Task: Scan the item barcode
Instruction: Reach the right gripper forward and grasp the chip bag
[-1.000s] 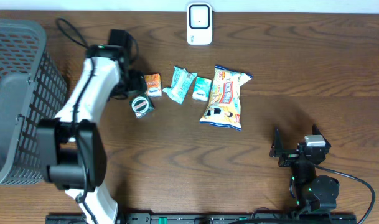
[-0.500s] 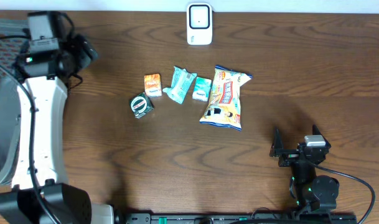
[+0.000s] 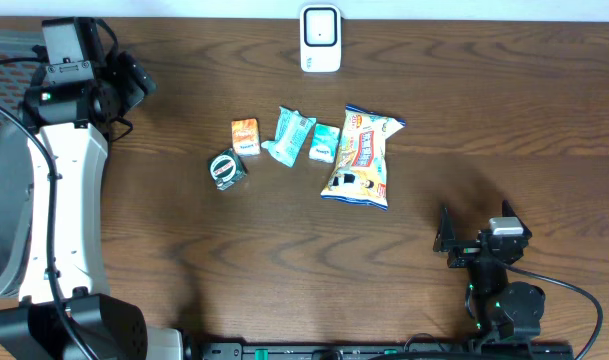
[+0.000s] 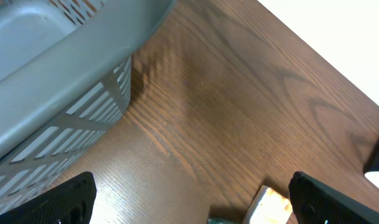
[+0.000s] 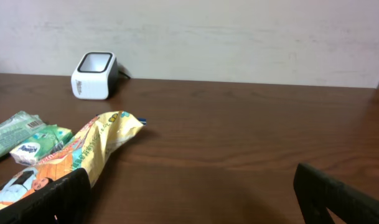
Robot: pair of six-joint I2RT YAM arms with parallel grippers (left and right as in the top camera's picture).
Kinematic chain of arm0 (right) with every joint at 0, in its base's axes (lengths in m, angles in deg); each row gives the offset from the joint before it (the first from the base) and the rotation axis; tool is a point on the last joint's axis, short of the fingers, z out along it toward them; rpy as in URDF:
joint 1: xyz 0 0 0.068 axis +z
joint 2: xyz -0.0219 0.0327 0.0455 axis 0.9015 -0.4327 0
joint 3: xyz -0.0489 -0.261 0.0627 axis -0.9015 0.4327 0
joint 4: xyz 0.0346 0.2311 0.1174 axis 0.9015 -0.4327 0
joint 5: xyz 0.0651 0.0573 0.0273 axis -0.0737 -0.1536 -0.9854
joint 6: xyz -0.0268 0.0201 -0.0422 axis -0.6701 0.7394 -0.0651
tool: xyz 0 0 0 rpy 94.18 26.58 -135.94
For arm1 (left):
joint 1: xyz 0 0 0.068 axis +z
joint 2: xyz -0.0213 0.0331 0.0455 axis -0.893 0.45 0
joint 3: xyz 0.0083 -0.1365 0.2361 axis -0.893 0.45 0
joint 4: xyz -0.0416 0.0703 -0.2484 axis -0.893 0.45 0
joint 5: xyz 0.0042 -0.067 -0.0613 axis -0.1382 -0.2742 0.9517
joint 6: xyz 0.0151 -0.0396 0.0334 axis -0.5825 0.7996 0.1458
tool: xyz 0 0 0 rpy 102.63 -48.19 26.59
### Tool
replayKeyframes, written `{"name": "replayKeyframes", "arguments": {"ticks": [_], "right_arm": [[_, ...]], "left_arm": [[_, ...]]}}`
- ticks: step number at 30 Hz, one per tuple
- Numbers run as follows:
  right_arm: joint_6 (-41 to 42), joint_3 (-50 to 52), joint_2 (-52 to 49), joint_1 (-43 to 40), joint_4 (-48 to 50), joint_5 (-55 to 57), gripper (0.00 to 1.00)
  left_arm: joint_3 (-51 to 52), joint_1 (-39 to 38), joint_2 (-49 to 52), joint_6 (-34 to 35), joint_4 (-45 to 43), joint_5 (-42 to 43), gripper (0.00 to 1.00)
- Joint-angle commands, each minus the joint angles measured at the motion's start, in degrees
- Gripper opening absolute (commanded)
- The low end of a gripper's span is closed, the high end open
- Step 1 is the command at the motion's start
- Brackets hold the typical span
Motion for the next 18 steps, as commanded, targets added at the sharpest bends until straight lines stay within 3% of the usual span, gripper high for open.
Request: {"name": "replayKeyframes", "arguments": {"ticks": [1, 4, 8, 18], "right_arm": [[0.37, 0.02, 0.31, -0.17, 0.94, -0.13, 0.99], [1.42, 0.02, 0.31, -0.17, 3.04, -3.32, 0.99], [-1.31, 0.02, 0.31, -0.22, 10.56, 6.08, 0.99], [-1.33, -0.37, -3.74, -0.24, 52.89, 6.71, 0.99]], "left_arm": [[-0.9, 0.0, 0.04, 1.57, 0.02, -0.74, 0.98], [-0.9, 0.0, 0.04, 1.57, 0.02, -0.74, 0.98], [-0.9, 0.0, 0.04, 1.57, 0.04, -0.74, 0.98], [-0.9, 0.0, 0.04, 1.57, 0.04, -0.74, 0.98]]}}
